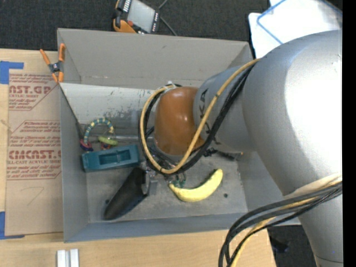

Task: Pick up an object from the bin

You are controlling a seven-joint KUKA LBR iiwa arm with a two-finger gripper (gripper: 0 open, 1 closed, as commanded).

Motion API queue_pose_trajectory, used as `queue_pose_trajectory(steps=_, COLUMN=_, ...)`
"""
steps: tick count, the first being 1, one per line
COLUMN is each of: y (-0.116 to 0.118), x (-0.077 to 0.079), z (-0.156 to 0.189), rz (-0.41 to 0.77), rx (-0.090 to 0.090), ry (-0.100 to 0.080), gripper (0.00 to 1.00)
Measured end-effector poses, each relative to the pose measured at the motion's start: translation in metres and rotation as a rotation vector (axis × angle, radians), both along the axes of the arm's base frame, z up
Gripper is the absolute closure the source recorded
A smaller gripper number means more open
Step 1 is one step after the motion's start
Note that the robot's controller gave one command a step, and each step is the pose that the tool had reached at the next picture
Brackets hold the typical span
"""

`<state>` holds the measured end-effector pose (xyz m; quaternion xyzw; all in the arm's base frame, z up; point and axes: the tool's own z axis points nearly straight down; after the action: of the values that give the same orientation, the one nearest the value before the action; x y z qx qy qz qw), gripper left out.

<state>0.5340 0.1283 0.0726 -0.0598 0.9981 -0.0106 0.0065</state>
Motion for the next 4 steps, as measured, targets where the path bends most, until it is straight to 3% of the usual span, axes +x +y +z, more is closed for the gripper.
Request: queue_pose_trajectory(steps=4, y=0.0019, x=0.0052, z=0.0002, rz=0.018, rx=-0.006, ry=0.005, gripper=1.0)
